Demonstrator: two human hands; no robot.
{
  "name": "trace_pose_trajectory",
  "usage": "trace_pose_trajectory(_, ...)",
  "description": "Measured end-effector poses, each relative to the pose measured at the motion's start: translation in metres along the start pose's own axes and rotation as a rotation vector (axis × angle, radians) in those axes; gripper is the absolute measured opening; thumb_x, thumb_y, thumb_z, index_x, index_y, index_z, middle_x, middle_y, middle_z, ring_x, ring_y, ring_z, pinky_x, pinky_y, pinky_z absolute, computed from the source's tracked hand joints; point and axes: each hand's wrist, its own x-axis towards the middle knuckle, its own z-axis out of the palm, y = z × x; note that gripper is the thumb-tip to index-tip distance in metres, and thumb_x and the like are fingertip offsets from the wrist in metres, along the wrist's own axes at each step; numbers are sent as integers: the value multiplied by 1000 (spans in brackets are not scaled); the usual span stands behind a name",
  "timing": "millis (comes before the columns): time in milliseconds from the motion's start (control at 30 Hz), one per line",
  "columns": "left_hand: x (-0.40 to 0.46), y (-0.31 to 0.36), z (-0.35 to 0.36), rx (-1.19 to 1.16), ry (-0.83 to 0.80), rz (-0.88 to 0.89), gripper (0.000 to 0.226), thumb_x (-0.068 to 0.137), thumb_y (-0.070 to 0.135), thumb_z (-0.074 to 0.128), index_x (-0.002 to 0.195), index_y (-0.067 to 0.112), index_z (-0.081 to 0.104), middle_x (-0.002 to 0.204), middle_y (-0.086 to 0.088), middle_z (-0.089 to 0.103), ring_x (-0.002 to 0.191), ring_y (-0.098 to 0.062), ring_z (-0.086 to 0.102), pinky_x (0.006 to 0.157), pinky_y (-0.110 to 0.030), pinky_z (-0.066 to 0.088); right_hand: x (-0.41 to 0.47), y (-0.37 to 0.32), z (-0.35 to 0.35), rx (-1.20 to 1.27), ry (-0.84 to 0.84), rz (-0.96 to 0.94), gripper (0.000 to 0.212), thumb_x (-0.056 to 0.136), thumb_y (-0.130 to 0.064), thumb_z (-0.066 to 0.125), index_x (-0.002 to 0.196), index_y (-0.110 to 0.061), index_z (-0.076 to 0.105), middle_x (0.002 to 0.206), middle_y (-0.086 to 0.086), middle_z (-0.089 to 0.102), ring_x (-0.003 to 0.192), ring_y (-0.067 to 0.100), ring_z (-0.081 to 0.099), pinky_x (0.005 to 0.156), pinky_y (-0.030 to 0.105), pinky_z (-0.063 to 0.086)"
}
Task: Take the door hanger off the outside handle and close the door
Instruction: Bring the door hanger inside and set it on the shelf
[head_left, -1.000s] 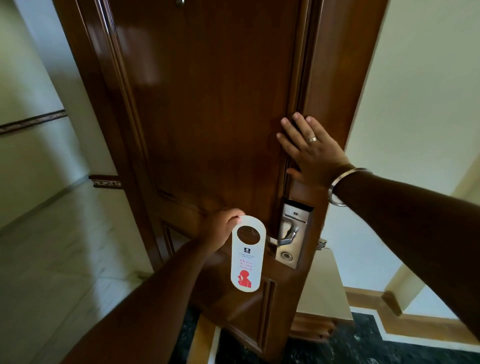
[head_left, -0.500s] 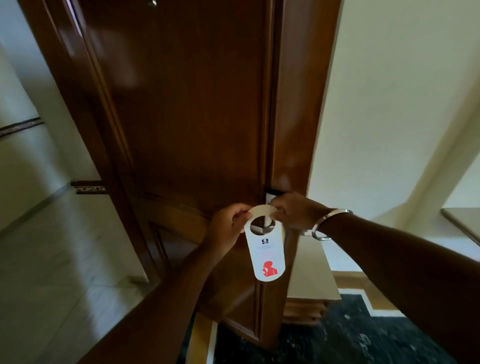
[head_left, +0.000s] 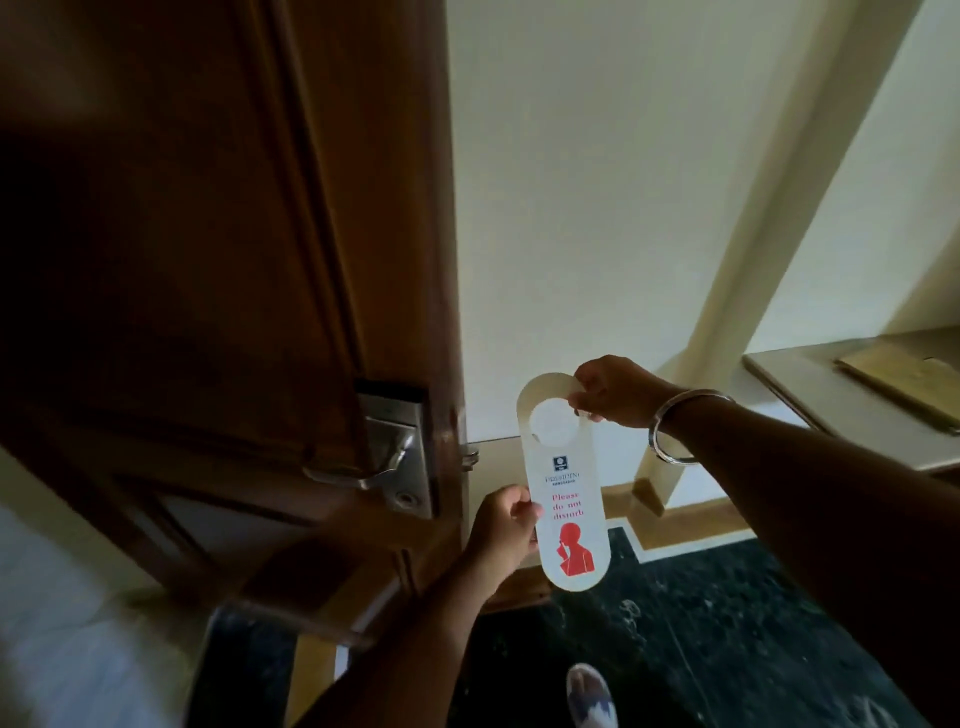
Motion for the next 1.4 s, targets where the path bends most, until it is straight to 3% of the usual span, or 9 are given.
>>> trace_pose_trajectory(167,87,2,22,15,82,-82,14,99,20,55,109,12,61,112,-5,70,99,-19,68,72,-29,61,100,79,16,136,-26,7,11,85,-23,70,80,-15,65,67,-8,58,66,13,55,57,22,38)
trace_pose_trajectory(267,162,-5,42,-41,188,-245,11,99,16,54,108,13,60,113,-11,70,98,-24,68,73,-33,61,174,136,50,394,-87,99,7,87,-16,69,87,-10,65,66,4,66,59,19,62,55,28,49)
trace_pose_trajectory(400,233,-28,70,-118,284,-496,12,97,11,56,108,8,62,109,-17,70,100,-33,68,85,-47,58,229,196,115,594,-200,259,16,89,-8,64,103,-1,66,98,20,70,83,31,68,65,38,59)
trace_pose_trajectory(567,308,-86,100,-59,327,-640,13,97,15,56,106,11,66,106,-7,71,93,-22,69,81,-41,60,278,268,203,708,-371,436,18,92,-6,58,109,-3,62,116,22,65,104,36,65,84,50,57)
trace_pose_trajectory(767,376,-169,111,9,362,-690,15,95,14,58,109,11,65,104,-6,70,88,-19,68,77,-36,60,325,326,300,734,-393,560,6,92,-11,60,97,-13,59,111,18,67,94,33,67,78,46,59)
trace_pose_trajectory(967,421,-250,105,89,425,-771,20,92,10,58,111,13,63,107,-5,67,87,-15,63,59,-22,49,352,356,397,714,-360,627,40,87,-11,67,124,-5,54,120,19,64,101,32,65,85,46,56)
trace_pose_trajectory(1133,427,-267,92,249,351,-713,37,94,7,55,131,11,53,127,-8,60,104,-16,56,65,-18,43,341,359,415,520,-301,528,51,88,-11,64,136,-11,46,129,14,59,113,29,59,69,22,43)
trace_pose_trajectory(1267,412,-231,81,485,203,-659,47,96,17,54,142,19,44,137,-6,56,116,-21,58,78,-27,49,320,346,371,308,-377,310,50,90,-15,61,138,-16,45,138,12,52,124,28,52,91,34,47)
trace_pose_trajectory(1400,378,-161,63,988,-20,-564,63,94,24,52,151,23,24,144,-7,47,120,-27,53,88,-38,47,291,317,289,156,-384,79,55,89,-21,61,141,-20,41,144,9,47,123,31,54,92,38,50)
